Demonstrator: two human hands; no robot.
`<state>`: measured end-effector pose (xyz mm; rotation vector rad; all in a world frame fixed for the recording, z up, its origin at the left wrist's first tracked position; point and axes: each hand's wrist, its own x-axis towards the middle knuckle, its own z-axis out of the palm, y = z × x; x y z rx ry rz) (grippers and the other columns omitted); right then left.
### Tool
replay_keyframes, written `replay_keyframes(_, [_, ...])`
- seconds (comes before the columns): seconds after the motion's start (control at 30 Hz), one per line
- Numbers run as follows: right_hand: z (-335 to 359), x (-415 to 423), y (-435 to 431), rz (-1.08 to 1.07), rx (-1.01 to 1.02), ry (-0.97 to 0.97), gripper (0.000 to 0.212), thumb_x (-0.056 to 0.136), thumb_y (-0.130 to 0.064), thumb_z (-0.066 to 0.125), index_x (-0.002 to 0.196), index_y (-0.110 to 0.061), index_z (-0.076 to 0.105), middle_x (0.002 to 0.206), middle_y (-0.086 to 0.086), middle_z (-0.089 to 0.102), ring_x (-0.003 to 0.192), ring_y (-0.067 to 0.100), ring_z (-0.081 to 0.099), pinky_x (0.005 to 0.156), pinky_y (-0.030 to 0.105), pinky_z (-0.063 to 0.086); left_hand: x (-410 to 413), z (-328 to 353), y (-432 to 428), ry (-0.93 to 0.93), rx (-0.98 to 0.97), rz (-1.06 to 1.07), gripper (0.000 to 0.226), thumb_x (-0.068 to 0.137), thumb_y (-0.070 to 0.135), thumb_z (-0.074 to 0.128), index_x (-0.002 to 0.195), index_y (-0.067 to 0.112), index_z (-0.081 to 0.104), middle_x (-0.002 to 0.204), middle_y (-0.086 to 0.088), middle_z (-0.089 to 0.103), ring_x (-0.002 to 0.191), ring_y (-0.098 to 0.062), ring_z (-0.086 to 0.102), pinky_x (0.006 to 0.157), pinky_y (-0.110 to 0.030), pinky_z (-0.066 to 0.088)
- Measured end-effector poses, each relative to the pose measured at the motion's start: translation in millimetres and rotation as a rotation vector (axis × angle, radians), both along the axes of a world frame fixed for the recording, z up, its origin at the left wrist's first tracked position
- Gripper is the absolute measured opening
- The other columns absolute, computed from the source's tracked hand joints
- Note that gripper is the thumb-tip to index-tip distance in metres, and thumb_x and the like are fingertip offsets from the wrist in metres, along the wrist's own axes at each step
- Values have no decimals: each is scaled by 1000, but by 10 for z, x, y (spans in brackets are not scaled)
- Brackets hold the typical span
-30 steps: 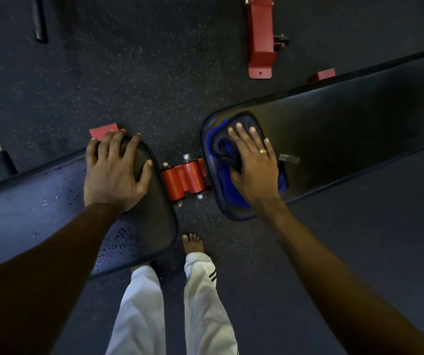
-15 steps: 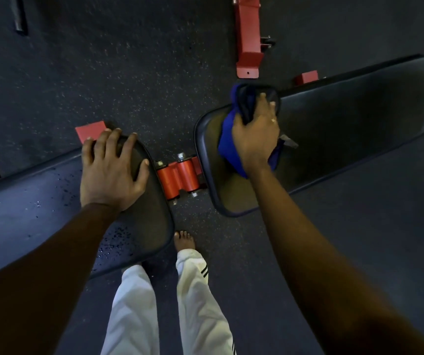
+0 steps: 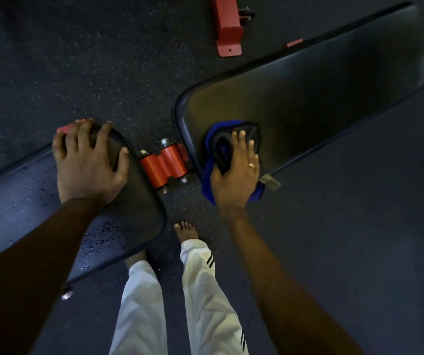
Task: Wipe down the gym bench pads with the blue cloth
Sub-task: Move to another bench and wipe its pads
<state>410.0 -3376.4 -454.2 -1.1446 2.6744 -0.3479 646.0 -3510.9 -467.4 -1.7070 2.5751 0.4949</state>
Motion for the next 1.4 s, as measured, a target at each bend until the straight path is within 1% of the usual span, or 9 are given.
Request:
replay_keyframes(0.2, [-35, -83, 432, 218, -3, -107, 85, 75, -12, 67, 155, -24, 39, 164, -5, 32, 155, 19, 21, 126, 43, 16, -11, -12, 18, 14, -15, 0, 66, 96, 54, 36, 147, 13, 42, 148, -25, 40, 142, -41, 32, 119, -58, 16])
replay_keyframes(0.27, [-70, -273, 616, -65, -147, -179, 79, 81, -11, 65, 154, -28, 39, 162, -7, 35, 152, 23, 28, 124, 48, 25, 3, -29, 17, 17, -20, -5, 66, 96, 55, 36, 147, 13, 42, 147, -25, 40, 142, -41, 32, 119, -59, 16])
replay_keyframes(0.37, [-161, -595, 574, -557, -308, -245, 70, 92, -33, 57, 157, -32, 31, 158, 1, 43, 144, 24, 43, 115, 52, 39, 2, -62, 13, 9, -41, -4, 66, 95, 56, 35, 146, 14, 42, 145, -24, 41, 141, -41, 33, 119, -60, 16])
replay_keyframes(0.53, [-161, -200, 337, -791, -477, -256, 67, 101, -35, 58, 159, -19, 30, 158, 5, 43, 144, 22, 44, 116, 42, 39, -1, -94, 26, -6, -65, 4, 65, 95, 55, 37, 145, 13, 43, 146, -25, 41, 138, -44, 35, 118, -60, 17])
replay_keyframes(0.67, [-81, 245, 536, -530, -323, -317, 79, 101, -13, 56, 155, -41, 6, 170, -2, 14, 156, 21, 17, 122, 47, 28, -21, -63, 40, 5, -77, 7, 65, 96, 54, 37, 145, 12, 43, 145, -25, 41, 138, -44, 36, 118, -60, 17])
replay_keyframes(0.77, [-62, -31, 643, -419, -221, -346, 81, 97, -1, 52, 161, -31, 12, 171, -8, 6, 158, 20, 2, 121, 49, 25, -28, -63, 54, -20, -86, 1, 63, 96, 53, 38, 145, 13, 43, 144, -25, 42, 137, -43, 36, 118, -59, 17])
replay_keyframes(0.97, [4, -477, 409, -558, -264, -275, 71, 99, -6, 52, 161, -21, 21, 169, 1, 20, 157, 22, 10, 120, 52, 31, -28, -66, 48, -41, -92, -7, 64, 97, 53, 37, 146, 13, 43, 144, -25, 42, 136, -43, 37, 118, -58, 18])
replay_keyframes(1.17, [167, -146, 694, -84, -6, -315, 83, 87, 3, 60, 158, -27, 31, 168, -15, 15, 157, 13, 0, 123, 52, 25, -8, -85, 25, -70, -77, -24, 65, 98, 56, 32, 146, 13, 44, 145, -24, 43, 137, -42, 38, 117, -58, 20])
replay_keyframes(1.4, [437, 168, 557, 85, -89, -595, 72, 90, 6, 56, 155, -19, 37, 162, -3, 36, 153, 14, 22, 122, 43, 31, 149, 19, 31, -65, 38, -21, 68, 101, 59, 28, 158, 22, 31, 158, -29, 30, 148, -44, 26, 123, -55, 15])
